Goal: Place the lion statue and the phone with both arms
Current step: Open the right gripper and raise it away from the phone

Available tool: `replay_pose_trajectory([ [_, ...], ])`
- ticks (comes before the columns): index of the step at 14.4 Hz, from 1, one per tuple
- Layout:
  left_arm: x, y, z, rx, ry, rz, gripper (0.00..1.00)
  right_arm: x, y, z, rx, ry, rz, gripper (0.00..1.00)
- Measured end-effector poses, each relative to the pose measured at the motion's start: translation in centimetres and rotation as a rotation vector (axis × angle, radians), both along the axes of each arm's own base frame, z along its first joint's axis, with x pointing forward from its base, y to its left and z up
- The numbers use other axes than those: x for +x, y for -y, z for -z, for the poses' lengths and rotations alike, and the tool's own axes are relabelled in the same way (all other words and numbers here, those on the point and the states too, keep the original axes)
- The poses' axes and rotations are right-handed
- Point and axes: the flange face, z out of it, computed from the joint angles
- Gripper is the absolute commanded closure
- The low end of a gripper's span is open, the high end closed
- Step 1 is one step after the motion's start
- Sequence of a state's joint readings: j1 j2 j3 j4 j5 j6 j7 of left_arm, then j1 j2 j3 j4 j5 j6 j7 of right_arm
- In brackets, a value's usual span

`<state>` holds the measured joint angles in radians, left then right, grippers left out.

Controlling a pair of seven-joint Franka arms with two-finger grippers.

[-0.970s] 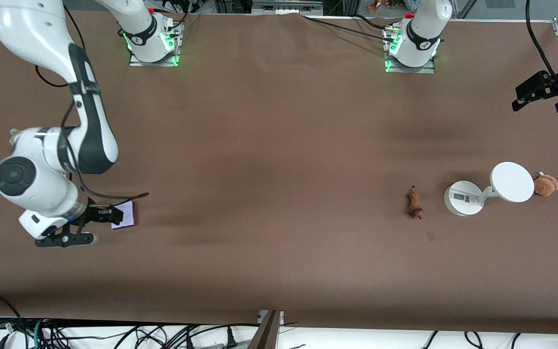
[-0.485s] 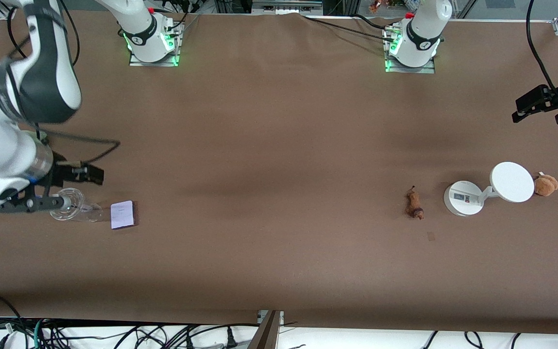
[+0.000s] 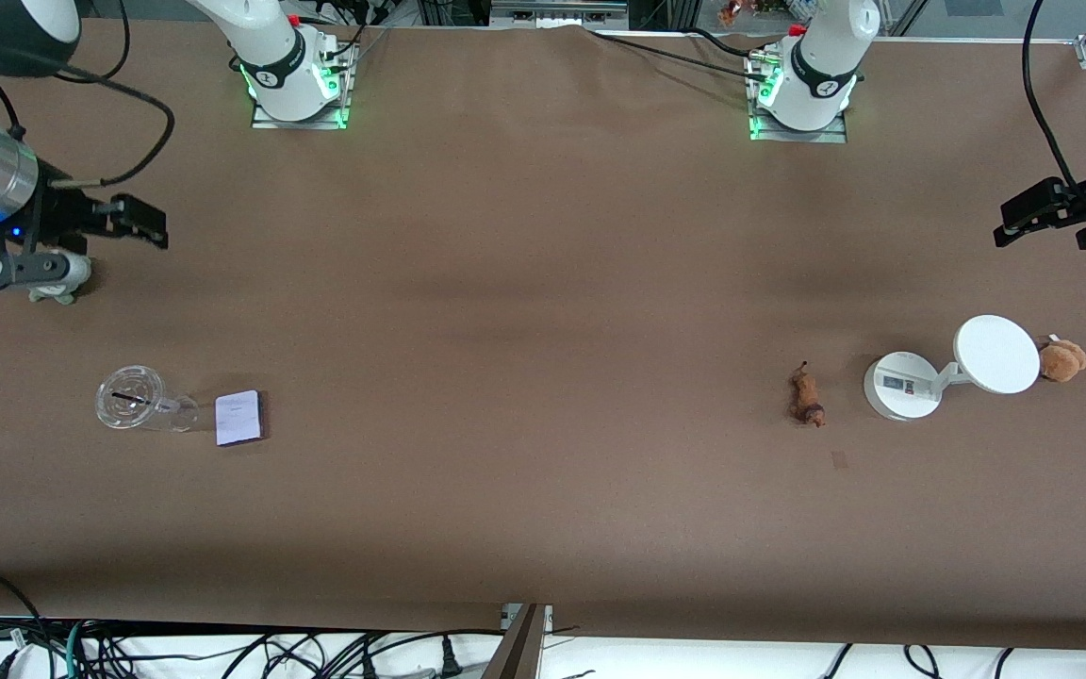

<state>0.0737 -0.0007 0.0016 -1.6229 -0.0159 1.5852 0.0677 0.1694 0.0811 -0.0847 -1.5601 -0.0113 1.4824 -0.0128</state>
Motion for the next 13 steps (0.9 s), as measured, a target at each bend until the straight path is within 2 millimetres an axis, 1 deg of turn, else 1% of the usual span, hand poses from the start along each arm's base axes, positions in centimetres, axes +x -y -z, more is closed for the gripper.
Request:
replay_pose_trajectory([
  [2,0.0,-0.3,0.1,0.000,-0.001,-0.007,0.00,-0.8,0.2,-1.0,0.003,0.006,0.002,0.00],
  [3,0.0,-0.8,0.0,0.000,0.001,-0.016,0.00,-1.0,0.3,-1.5,0.004,0.015,0.003,0.00],
  [6,-0.1,-2.5,-1.1,0.003,0.023,-0.046,0.00,-1.7,1.2,-3.0,0.008,0.040,0.016,0.00],
  [7,-0.1,-2.8,-1.2,0.003,0.026,-0.050,0.00,-1.8,1.4,-3.3,0.009,0.045,0.020,0.00],
  [9,0.0,-2.9,-1.1,0.003,0.023,-0.052,0.00,-1.9,1.2,-3.3,0.006,0.043,0.016,0.00],
  [13,0.0,-3.0,-0.7,0.001,0.008,-0.053,0.00,-1.3,1.1,-2.2,-0.008,0.027,0.013,0.00],
])
